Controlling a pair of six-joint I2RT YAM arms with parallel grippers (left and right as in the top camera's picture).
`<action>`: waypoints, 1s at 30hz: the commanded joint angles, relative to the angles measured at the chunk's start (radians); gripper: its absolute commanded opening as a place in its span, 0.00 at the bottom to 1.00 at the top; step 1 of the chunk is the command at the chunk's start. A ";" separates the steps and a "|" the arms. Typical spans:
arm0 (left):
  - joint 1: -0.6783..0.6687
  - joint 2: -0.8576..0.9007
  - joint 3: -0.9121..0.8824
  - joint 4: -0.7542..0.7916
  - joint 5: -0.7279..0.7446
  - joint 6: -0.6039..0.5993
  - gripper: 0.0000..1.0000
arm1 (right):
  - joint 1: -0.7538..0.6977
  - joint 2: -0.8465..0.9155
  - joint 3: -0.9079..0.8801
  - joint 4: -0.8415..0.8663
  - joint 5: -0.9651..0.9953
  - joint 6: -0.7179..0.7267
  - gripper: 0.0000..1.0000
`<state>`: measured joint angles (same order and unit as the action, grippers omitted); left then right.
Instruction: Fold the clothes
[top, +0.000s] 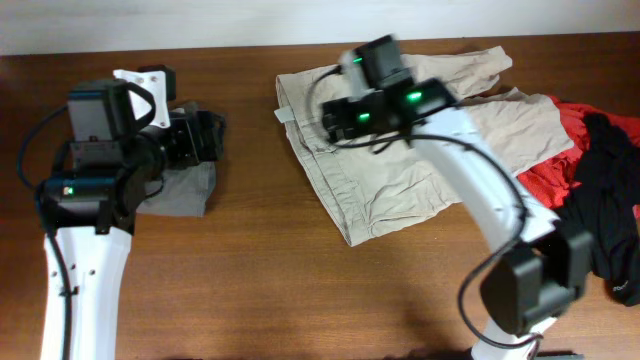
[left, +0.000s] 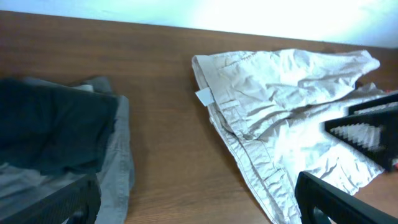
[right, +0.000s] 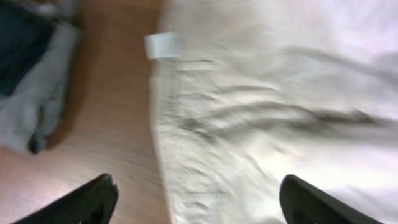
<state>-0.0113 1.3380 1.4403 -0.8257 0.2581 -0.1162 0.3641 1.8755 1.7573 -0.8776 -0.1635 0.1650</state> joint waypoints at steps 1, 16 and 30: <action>-0.051 0.063 0.021 0.006 0.015 0.055 0.98 | -0.072 -0.043 0.021 -0.097 0.036 0.031 0.75; -0.099 0.154 0.068 0.068 0.011 0.068 0.68 | -0.022 0.093 -0.225 -0.226 0.072 0.026 0.07; -0.100 0.010 0.089 0.085 0.008 0.068 0.86 | 0.120 0.110 -0.440 -0.017 -0.030 -0.066 0.04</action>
<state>-0.1108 1.3693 1.5150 -0.7429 0.2573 -0.0601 0.4171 1.9835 1.3258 -0.9264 -0.0994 0.1478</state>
